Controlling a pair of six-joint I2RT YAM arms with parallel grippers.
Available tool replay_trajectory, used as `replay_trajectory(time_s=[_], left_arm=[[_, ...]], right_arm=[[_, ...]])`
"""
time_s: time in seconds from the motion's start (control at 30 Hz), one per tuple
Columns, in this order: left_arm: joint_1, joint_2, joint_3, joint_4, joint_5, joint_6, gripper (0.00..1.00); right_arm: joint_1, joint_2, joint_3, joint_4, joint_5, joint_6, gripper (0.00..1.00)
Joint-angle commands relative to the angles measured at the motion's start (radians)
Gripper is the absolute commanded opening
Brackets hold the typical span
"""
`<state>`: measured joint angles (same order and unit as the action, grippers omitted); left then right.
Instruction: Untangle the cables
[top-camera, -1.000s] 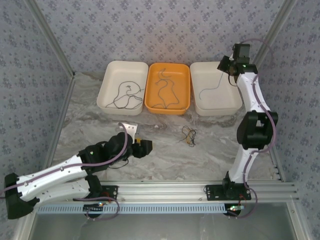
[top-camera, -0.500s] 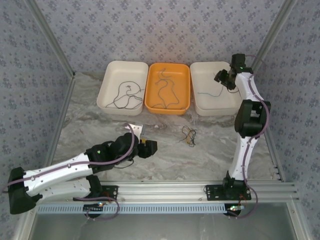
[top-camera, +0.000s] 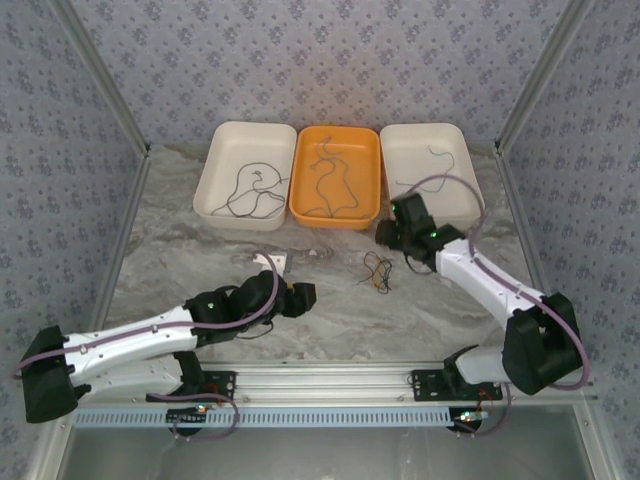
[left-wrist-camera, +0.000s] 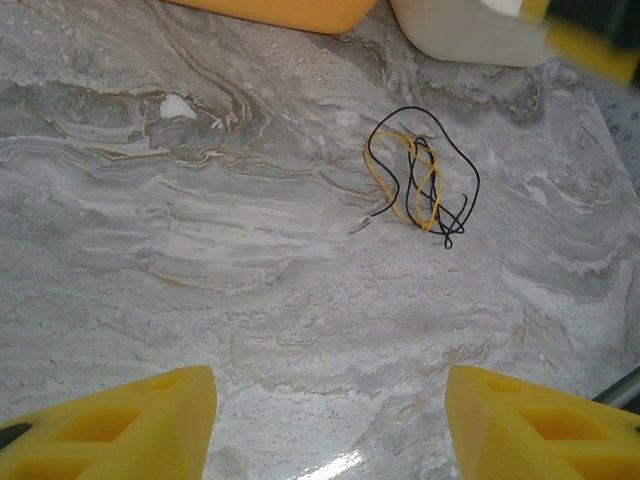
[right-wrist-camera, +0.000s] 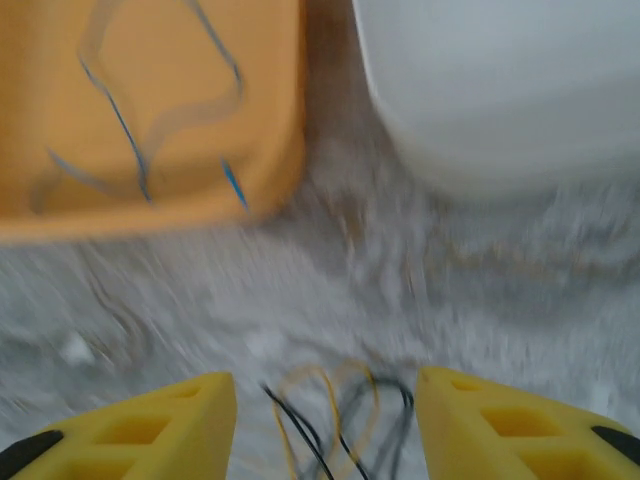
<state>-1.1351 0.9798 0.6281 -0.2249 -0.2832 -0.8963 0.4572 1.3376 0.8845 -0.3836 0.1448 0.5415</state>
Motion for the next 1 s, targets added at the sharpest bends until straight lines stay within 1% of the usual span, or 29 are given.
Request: replay_trajectory(time_s=[0.0, 0.1, 0.13, 0.2, 0.33, 0.4, 0.47, 0.57, 0.6, 0.67, 0.7, 0.77, 0.87, 0.97], left_arm=[[-0.009, -0.010, -0.026, 0.064, 0.010, -0.039, 0.62], [-0.015, 0.000, -0.037, 0.086, 0.017, -0.045, 0.62], [-0.018, 0.007, -0.039, 0.092, 0.018, -0.047, 0.62], [-0.023, 0.022, -0.038, 0.100, 0.017, -0.049, 0.62], [-0.026, 0.061, -0.042, 0.122, 0.021, -0.057, 0.62], [-0.028, 0.076, -0.045, 0.134, 0.022, -0.064, 0.62], [-0.033, 0.083, -0.053, 0.156, 0.021, -0.070, 0.62], [-0.039, 0.089, -0.057, 0.175, 0.016, -0.079, 0.62], [-0.040, 0.091, -0.056, 0.177, 0.015, -0.079, 0.62], [-0.040, 0.091, -0.057, 0.184, 0.012, -0.082, 0.62], [-0.039, 0.091, -0.059, 0.189, 0.013, -0.085, 0.62], [-0.038, 0.088, -0.062, 0.200, 0.011, -0.092, 0.62], [-0.034, 0.079, -0.067, 0.221, 0.007, -0.103, 0.62], [-0.004, 0.060, -0.070, 0.236, 0.030, -0.110, 0.62]], right_arm=[[0.030, -0.014, -0.077, 0.048, 0.005, -0.044, 0.53], [0.050, -0.009, -0.112, 0.059, -0.045, -0.055, 0.52], [0.056, -0.008, -0.123, 0.067, -0.056, -0.051, 0.49], [0.068, -0.010, -0.142, 0.082, -0.046, -0.035, 0.45], [0.084, -0.002, -0.157, 0.095, -0.042, -0.015, 0.44], [0.085, 0.019, -0.155, 0.085, -0.021, -0.008, 0.41], [0.082, 0.040, -0.155, 0.086, 0.001, -0.009, 0.35], [0.075, 0.068, -0.154, 0.103, -0.004, -0.015, 0.22], [0.078, 0.074, -0.149, 0.103, -0.004, -0.015, 0.17], [0.090, 0.072, -0.133, 0.096, 0.005, -0.019, 0.02], [0.100, 0.064, -0.120, 0.089, 0.009, -0.025, 0.00], [0.133, 0.036, -0.089, 0.076, 0.012, -0.043, 0.00], [0.203, -0.015, -0.014, 0.047, 0.011, -0.051, 0.00], [0.266, -0.044, 0.073, 0.011, -0.004, -0.049, 0.00]])
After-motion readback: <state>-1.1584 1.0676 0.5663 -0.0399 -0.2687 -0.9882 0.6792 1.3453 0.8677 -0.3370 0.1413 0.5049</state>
